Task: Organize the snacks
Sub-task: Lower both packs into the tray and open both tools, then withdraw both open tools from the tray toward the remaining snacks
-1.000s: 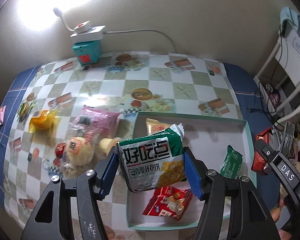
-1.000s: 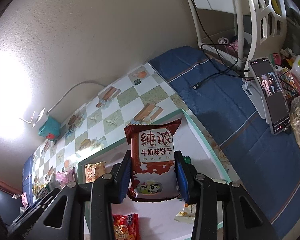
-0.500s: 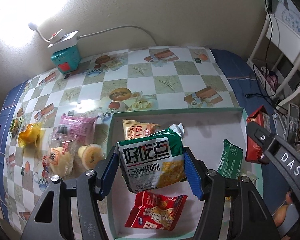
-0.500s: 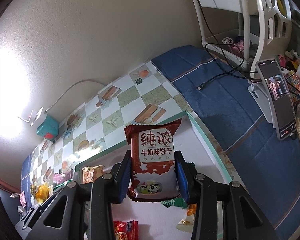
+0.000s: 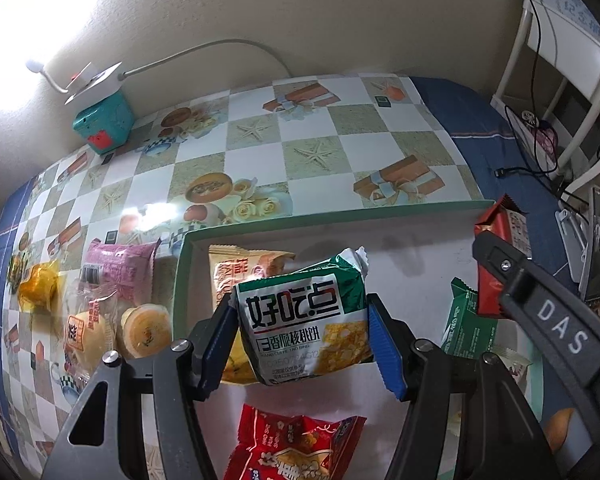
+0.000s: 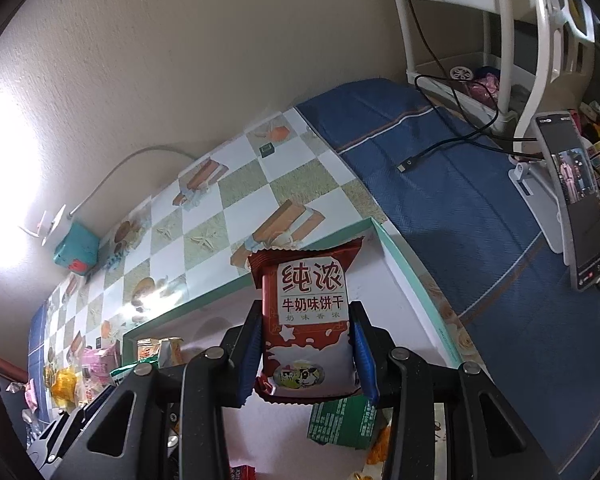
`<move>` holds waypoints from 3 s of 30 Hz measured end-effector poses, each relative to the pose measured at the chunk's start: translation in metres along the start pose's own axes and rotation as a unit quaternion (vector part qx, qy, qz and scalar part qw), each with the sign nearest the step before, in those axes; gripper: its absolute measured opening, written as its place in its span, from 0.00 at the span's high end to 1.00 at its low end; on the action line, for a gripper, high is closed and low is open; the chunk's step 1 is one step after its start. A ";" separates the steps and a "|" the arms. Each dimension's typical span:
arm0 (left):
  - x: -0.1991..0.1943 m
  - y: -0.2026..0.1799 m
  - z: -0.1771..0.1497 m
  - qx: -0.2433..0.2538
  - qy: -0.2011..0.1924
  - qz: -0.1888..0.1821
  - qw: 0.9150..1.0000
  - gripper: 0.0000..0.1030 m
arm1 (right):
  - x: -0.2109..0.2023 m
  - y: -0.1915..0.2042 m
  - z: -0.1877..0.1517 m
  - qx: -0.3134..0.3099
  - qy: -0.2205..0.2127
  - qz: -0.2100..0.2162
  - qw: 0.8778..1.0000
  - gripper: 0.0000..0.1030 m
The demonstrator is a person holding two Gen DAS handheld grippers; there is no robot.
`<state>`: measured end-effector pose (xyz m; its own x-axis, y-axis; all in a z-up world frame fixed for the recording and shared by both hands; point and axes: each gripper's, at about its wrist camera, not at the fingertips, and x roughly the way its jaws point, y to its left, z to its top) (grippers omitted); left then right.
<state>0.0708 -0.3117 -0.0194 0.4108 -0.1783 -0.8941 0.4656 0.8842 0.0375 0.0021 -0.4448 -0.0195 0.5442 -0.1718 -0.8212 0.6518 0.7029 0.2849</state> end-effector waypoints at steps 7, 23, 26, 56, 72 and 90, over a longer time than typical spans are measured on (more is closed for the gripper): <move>0.004 -0.007 -0.001 0.012 0.003 0.000 1.000 0.37 | 0.006 0.006 -0.003 -0.010 0.007 0.000 1.000 0.58; -0.001 -0.001 0.002 0.003 0.011 -0.006 1.000 0.36 | 0.005 0.005 -0.002 -0.009 0.012 -0.007 1.000 0.58; -0.004 0.001 0.004 0.000 0.009 -0.005 1.000 0.35 | 0.003 0.006 -0.001 -0.011 0.010 -0.010 1.000 0.58; 0.010 0.089 0.003 -0.169 0.043 0.052 0.983 0.08 | 0.020 -0.005 -0.007 -0.005 0.058 -0.083 0.995 0.06; 0.012 0.147 0.000 -0.242 0.059 0.030 0.968 0.08 | 0.003 0.021 -0.005 -0.027 0.057 -0.080 0.995 0.00; -0.044 0.274 -0.043 -0.357 0.041 0.040 0.932 0.08 | -0.051 0.101 -0.027 -0.041 0.042 -0.039 0.998 0.00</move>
<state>0.1470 -0.0428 0.0116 0.3467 -0.0925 -0.9334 -0.2165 0.9604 -0.1756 0.0257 -0.3467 0.0379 0.4452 -0.1713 -0.8789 0.6430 0.7442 0.1806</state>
